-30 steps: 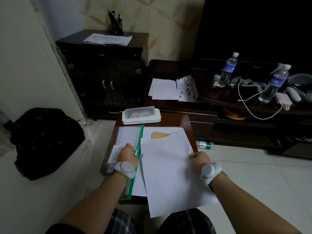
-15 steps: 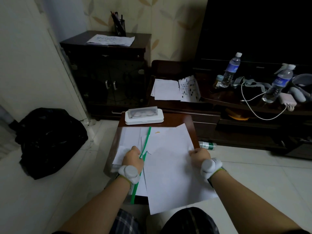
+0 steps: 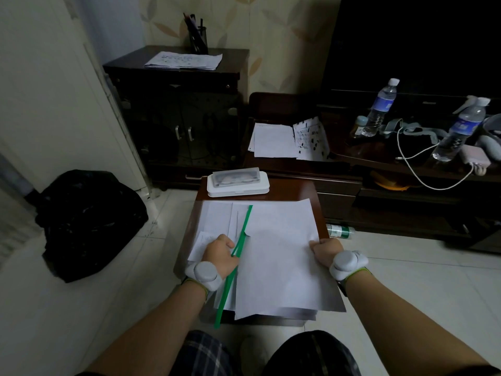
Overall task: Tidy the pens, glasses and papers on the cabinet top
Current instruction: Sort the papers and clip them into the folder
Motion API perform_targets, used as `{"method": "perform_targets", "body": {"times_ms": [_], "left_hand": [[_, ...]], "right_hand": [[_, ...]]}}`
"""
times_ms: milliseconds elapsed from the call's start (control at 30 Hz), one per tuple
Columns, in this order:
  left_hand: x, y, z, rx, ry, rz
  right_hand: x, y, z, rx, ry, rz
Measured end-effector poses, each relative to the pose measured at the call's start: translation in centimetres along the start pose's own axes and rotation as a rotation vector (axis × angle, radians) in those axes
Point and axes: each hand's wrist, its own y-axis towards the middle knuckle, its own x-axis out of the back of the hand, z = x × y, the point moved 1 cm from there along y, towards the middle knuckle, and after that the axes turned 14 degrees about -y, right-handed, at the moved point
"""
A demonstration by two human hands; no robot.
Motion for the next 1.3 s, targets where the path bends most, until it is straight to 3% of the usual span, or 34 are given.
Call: {"method": "perform_targets", "body": {"times_ms": [1300], "left_hand": [[0.0,0.0,-0.2,0.011,-0.14,-0.052]], "right_hand": [[-0.3,0.0,-0.5,0.025,-0.08,-0.003]]}}
